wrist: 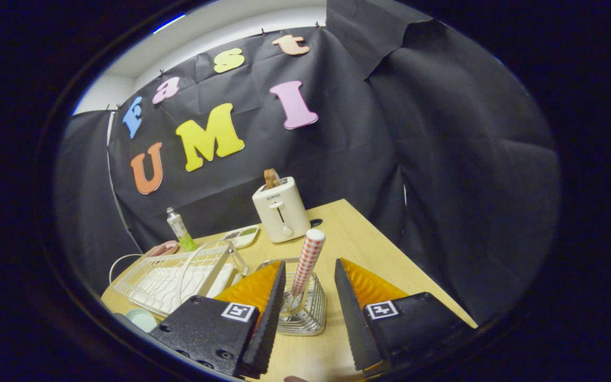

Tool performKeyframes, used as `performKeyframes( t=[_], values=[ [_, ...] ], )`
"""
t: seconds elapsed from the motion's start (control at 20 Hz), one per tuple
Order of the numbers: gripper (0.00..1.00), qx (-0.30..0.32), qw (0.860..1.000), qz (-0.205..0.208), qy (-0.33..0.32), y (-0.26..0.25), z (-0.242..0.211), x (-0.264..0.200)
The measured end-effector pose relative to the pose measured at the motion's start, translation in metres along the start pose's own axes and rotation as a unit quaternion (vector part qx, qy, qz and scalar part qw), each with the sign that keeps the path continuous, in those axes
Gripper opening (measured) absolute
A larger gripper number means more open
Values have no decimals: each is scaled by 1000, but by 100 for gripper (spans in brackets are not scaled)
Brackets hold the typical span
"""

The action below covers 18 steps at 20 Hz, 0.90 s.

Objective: Take the plate from the dish rack, then take the spoon from the basket and place it into the plate.

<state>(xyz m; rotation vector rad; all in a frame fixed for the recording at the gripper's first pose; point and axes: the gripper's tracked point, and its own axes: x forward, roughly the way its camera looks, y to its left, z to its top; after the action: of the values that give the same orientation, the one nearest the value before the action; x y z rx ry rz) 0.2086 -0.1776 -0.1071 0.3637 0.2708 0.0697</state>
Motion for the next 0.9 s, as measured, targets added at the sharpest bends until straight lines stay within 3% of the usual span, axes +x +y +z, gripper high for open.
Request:
performKeyframes(
  t=[0.2,0.35,0.55,0.9],
  values=[
    [29,22,1000,11,16,9,5,9],
    [15,24,999,20,15,19,8,8],
    [9,6,1000,-5,-4,25,22,1],
    [8,-38,996,-45,-60,43,81,-35]
  ],
)
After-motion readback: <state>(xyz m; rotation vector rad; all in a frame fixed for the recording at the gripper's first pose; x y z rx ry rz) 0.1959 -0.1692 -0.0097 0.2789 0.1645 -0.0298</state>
